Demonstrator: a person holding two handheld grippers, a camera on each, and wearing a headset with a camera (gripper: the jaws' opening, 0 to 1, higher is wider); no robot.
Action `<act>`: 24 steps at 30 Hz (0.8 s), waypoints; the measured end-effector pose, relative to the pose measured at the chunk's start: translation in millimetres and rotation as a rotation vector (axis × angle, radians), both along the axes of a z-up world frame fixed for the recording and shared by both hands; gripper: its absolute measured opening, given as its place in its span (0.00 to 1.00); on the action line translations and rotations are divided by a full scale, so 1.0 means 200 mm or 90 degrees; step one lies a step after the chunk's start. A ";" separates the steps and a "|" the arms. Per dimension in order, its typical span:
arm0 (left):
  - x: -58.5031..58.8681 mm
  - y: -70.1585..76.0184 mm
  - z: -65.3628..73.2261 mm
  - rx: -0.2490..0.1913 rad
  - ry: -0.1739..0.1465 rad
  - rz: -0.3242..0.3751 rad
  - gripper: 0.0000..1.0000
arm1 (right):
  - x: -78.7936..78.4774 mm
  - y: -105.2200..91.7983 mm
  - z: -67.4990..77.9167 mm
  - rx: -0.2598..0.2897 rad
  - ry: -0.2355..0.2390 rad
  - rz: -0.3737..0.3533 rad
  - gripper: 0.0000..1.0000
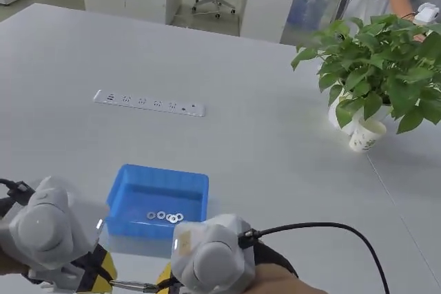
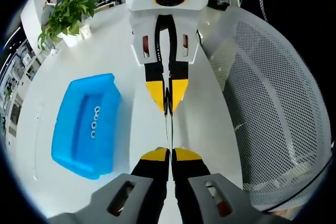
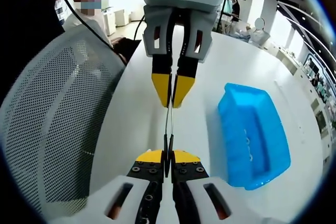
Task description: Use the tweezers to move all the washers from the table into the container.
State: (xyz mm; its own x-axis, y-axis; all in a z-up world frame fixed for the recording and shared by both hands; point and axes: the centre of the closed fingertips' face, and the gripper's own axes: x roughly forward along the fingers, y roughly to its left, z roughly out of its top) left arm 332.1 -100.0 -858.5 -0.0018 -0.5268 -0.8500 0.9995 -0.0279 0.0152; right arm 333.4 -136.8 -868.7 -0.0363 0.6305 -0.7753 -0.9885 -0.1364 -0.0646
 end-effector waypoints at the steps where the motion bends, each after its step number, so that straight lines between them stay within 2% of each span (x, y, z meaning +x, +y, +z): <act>1: 0.00 0.00 -0.01 0.002 0.002 -0.001 0.05 | -0.01 0.00 -0.01 -0.002 -0.002 0.002 0.05; 12: -0.03 0.01 -0.11 0.020 -0.002 -0.016 0.05 | -0.04 0.01 -0.07 -0.010 0.006 0.002 0.06; 20: -0.03 0.01 -0.13 0.020 0.001 -0.013 0.05 | -0.04 0.01 -0.09 -0.013 0.000 0.003 0.07; 24: -0.02 0.01 -0.13 0.019 -0.005 -0.010 0.06 | -0.03 0.01 -0.10 -0.015 -0.011 0.007 0.08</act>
State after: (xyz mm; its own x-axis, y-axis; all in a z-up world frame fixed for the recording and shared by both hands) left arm 327.6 -97.8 -885.2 -0.0027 -0.5016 -0.8651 0.9988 -0.0440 0.0224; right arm 328.2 -135.4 -888.0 -0.0296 0.6116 -0.7906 -0.9857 -0.1490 -0.0784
